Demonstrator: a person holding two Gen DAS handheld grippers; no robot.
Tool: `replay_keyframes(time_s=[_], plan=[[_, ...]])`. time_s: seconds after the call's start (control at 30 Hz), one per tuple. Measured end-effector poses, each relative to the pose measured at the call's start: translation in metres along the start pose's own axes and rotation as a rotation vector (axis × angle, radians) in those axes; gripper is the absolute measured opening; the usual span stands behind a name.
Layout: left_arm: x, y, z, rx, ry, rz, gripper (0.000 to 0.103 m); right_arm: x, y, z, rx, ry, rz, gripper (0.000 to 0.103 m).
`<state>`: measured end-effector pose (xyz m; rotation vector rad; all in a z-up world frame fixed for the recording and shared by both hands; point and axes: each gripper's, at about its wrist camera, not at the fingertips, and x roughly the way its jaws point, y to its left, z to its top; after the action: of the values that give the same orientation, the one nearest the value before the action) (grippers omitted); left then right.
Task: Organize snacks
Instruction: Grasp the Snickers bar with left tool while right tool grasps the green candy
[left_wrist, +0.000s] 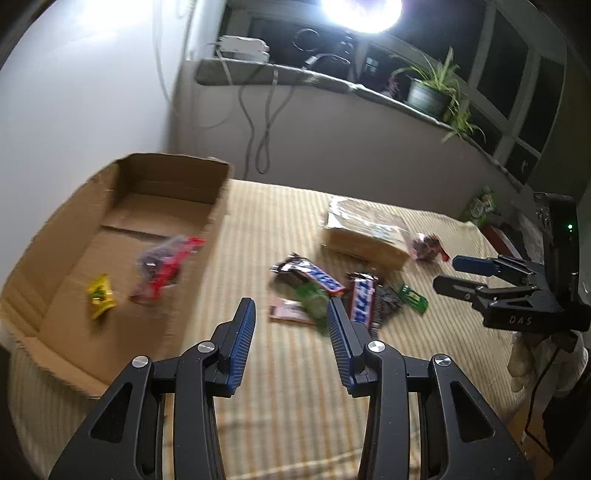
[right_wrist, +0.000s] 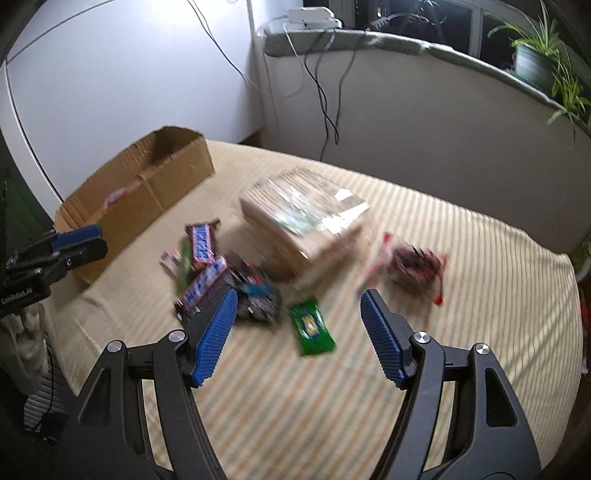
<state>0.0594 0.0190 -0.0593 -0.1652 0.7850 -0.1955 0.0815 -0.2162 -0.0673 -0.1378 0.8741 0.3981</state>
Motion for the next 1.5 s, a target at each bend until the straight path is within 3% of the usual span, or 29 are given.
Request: replay_keyframes(time_s=[0.17,0.4,0.47,0.87,1.5], plan=[[0.015,-0.020,-0.001,0.034,0.032,-0.028,0.039,0.008,-0.007,-0.014,-0.022,0.034,-0.001,0.072],[0.034,-0.037,-0.003,0.067,0.076,-0.049,0.039,0.025,-0.007,-0.018,-0.054,0.074,0.034,0.050],[0.039,-0.041,-0.004,0.078,0.085,-0.052,0.039,0.030,-0.005,-0.017,-0.065,0.085,0.034,0.047],[0.067,-0.049,-0.002,0.124,0.134,-0.038,0.039,0.052,-0.001,-0.012,-0.098,0.123,0.017,0.041],[0.075,-0.063,0.003,0.186,0.143,-0.051,0.032,0.056,0.001,-0.011,-0.105,0.122,0.011,0.037]])
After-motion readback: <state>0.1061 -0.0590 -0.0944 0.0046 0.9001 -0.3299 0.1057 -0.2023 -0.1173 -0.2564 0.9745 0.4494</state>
